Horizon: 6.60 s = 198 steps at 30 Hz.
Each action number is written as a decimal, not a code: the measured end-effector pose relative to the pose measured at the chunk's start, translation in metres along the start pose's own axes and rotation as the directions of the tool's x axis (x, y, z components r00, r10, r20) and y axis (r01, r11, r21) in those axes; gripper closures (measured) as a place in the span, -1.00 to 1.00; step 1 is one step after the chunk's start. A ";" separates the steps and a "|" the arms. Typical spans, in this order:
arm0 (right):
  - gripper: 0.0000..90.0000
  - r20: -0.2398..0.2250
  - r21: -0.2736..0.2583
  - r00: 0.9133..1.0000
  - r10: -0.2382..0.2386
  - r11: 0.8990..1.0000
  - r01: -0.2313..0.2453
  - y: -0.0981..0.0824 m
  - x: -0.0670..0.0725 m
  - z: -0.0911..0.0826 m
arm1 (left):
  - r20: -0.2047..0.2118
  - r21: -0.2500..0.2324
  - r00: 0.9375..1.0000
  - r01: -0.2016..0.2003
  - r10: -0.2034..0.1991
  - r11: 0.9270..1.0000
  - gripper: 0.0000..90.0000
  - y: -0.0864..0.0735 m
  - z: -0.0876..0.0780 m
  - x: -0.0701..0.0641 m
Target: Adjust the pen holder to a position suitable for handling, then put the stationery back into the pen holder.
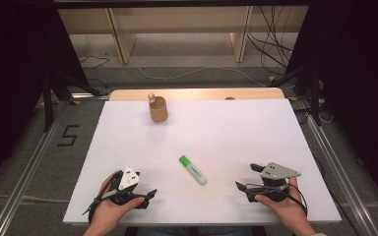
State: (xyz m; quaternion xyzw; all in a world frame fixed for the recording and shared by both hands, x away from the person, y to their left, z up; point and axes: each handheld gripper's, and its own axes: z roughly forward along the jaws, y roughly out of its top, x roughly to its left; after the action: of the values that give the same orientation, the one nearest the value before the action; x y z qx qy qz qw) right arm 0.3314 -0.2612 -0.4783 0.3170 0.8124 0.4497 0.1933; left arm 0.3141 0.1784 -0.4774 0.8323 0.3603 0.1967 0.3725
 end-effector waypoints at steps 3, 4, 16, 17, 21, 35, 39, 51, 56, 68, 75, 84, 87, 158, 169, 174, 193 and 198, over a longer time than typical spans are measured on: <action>-0.61 0.002 -0.011 1.000 0.005 1.000 -0.005 -0.001 0.000 0.000 | 0.001 0.001 1.000 -0.004 0.004 1.000 -0.61 0.001 0.001 0.000; -0.61 0.004 -0.011 1.000 0.005 1.000 -0.005 -0.001 -0.001 0.000 | 0.001 0.001 1.000 -0.004 0.004 1.000 -0.61 0.001 0.001 0.000; -0.61 0.014 -0.002 1.000 0.007 1.000 -0.007 0.001 -0.001 0.002 | 0.001 -0.007 1.000 -0.007 0.007 1.000 -0.60 0.000 0.000 0.000; -0.61 0.016 -0.003 1.000 0.011 1.000 -0.011 0.000 -0.001 0.002 | 0.001 -0.005 1.000 -0.007 0.007 1.000 -0.60 0.000 0.001 0.000; -0.61 0.019 -0.011 1.000 0.014 1.000 -0.014 -0.001 -0.002 -0.001 | 0.002 0.000 1.000 -0.017 0.017 1.000 -0.60 0.002 0.003 -0.001; -0.61 0.020 -0.007 1.000 0.014 1.000 -0.013 -0.002 -0.001 -0.002 | 0.023 -0.069 1.000 -0.016 0.017 0.998 0.47 0.011 0.007 -0.003; -0.61 0.019 -0.005 1.000 0.013 1.000 -0.013 -0.002 -0.001 -0.002 | 0.038 -0.099 0.998 -0.052 0.056 0.994 0.93 0.028 0.014 -0.016; -0.61 0.019 -0.002 1.000 0.006 1.000 -0.006 -0.001 0.001 0.000 | 0.149 -0.021 0.986 -0.075 0.077 0.997 1.00 0.078 0.077 -0.050; -0.61 0.012 -0.003 1.000 0.011 1.000 -0.011 -0.002 -0.001 0.000 | 0.169 -0.016 0.984 -0.060 0.062 0.998 1.00 0.097 0.098 -0.056; -0.61 0.011 0.000 1.000 0.016 1.000 -0.016 -0.002 -0.001 -0.001 | 0.199 0.060 0.977 -0.092 0.078 0.994 1.00 0.116 0.132 -0.081; -0.61 0.010 -0.005 1.000 0.014 1.000 -0.014 -0.002 -0.001 0.000 | 0.208 0.099 0.973 -0.123 0.101 0.987 1.00 0.115 0.137 -0.082; -0.61 0.009 -0.005 1.000 0.019 1.000 -0.019 -0.002 -0.002 0.000 | 0.232 0.138 0.966 -0.152 0.117 0.979 1.00 0.114 0.133 -0.080; -0.61 0.008 -0.005 1.000 0.017 1.000 -0.017 -0.002 -0.002 0.000 | 0.240 0.152 0.964 -0.155 0.116 0.976 1.00 0.113 0.130 -0.079; -0.61 0.005 -0.004 1.000 0.004 1.000 -0.004 -0.002 0.000 0.000 | -0.025 0.283 0.996 0.086 -0.082 0.955 -0.10 0.106 0.101 -0.010; -0.61 0.006 -0.003 1.000 0.005 1.000 -0.005 -0.001 0.000 0.000 | -0.002 0.332 0.993 0.114 -0.120 0.936 0.14 0.109 0.116 -0.008; -0.61 0.006 -0.003 1.000 0.005 1.000 -0.005 -0.001 0.000 0.000 | 0.004 0.342 0.993 0.106 -0.114 0.934 0.23 0.110 0.117 -0.009; -0.61 0.004 -0.004 1.000 0.007 1.000 -0.007 -0.002 0.000 0.001 | -0.012 0.358 0.994 0.107 -0.110 0.927 0.40 0.111 0.119 -0.010; -0.61 0.003 -0.002 1.000 0.007 1.000 -0.007 -0.002 0.000 0.001 | -0.026 0.355 0.994 0.110 -0.108 0.928 0.41 0.111 0.119 -0.012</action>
State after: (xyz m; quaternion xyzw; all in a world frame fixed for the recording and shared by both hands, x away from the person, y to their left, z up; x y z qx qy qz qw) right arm 0.3315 -0.2617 -0.4800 0.3202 0.8105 0.4507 0.1934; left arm 0.4270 0.0612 -0.4704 0.8641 0.4368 0.1096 0.2248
